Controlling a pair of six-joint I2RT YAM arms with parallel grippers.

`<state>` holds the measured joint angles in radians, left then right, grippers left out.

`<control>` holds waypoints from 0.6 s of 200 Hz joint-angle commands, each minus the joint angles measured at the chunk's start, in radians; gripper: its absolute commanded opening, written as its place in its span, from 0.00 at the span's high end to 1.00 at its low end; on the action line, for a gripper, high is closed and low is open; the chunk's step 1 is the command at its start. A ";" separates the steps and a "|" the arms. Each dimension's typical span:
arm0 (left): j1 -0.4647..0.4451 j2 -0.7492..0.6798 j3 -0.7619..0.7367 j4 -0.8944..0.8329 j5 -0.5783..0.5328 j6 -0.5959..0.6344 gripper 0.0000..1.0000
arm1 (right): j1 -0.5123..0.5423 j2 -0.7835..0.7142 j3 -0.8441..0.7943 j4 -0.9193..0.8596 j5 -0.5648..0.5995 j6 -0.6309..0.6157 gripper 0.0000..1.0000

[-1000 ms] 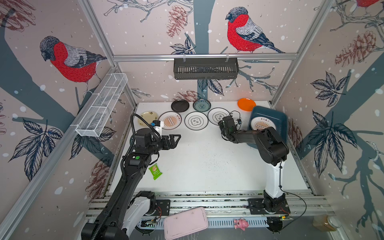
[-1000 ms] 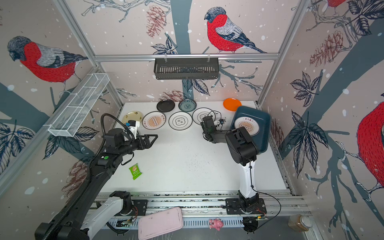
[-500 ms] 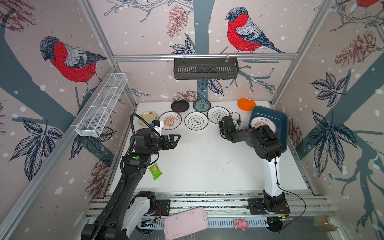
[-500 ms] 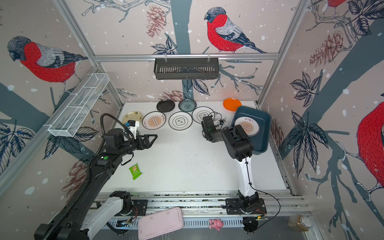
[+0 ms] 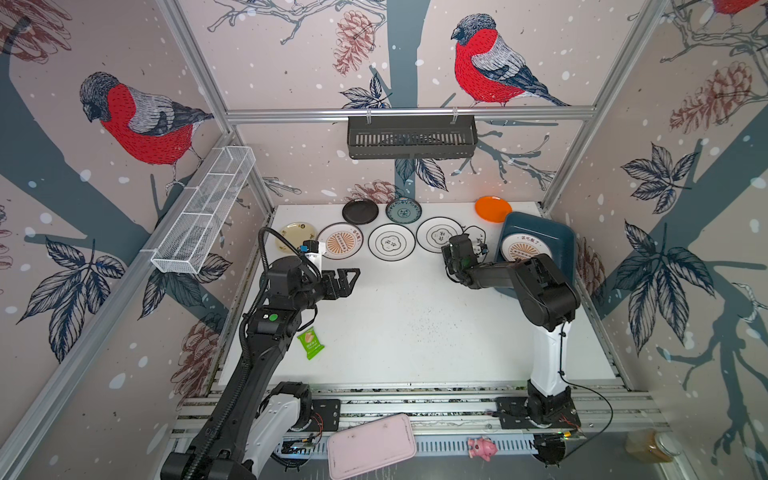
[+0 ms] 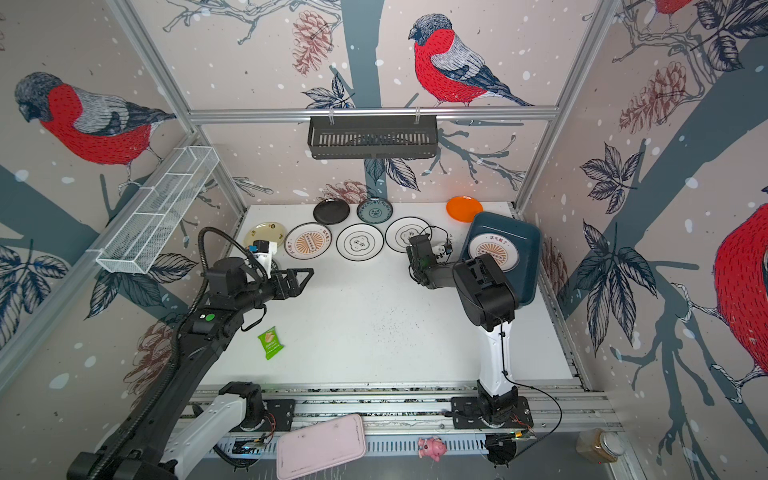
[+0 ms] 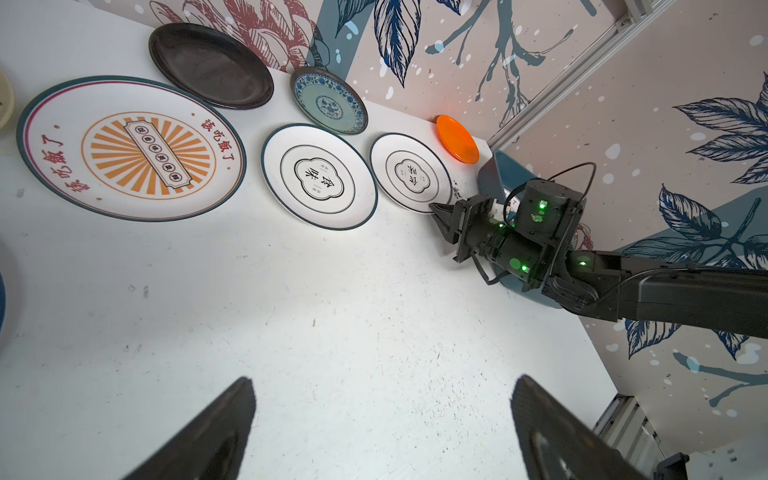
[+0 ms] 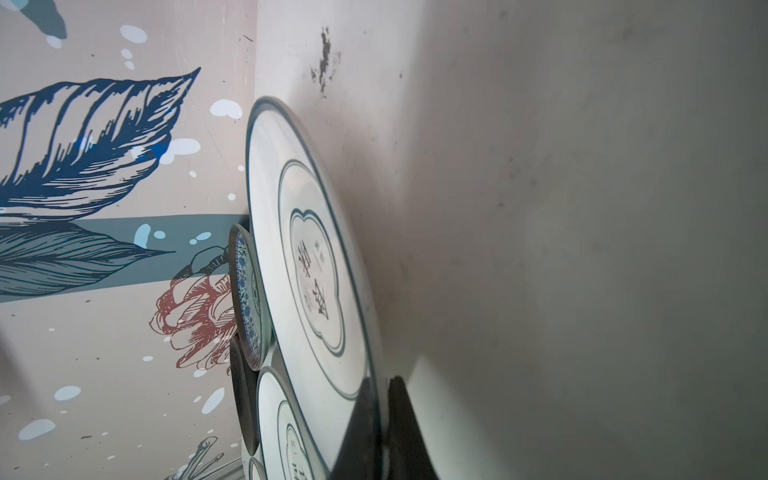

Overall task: Place the plates into the plastic bin on the countertop
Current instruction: 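Lift the white plate and lower it into the teal bin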

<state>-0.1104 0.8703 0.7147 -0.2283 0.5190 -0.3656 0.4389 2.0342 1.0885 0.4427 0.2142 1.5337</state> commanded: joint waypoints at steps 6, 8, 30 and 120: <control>0.003 -0.010 -0.001 0.014 -0.001 0.012 0.04 | 0.013 -0.092 -0.004 -0.020 0.057 -0.115 0.99; 0.003 -0.009 -0.001 0.014 -0.002 0.012 0.04 | 0.014 -0.099 -0.005 -0.022 0.060 -0.121 0.99; 0.003 -0.008 -0.003 0.017 0.003 0.013 0.04 | 0.023 -0.186 -0.053 -0.002 0.081 -0.156 0.99; -0.029 0.017 -0.020 0.126 0.176 -0.019 0.04 | -0.044 -0.506 -0.251 0.004 0.024 -0.221 0.99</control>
<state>-0.1158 0.8742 0.6949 -0.1818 0.6041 -0.3695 0.4156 1.5929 0.8646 0.4210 0.2577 1.3552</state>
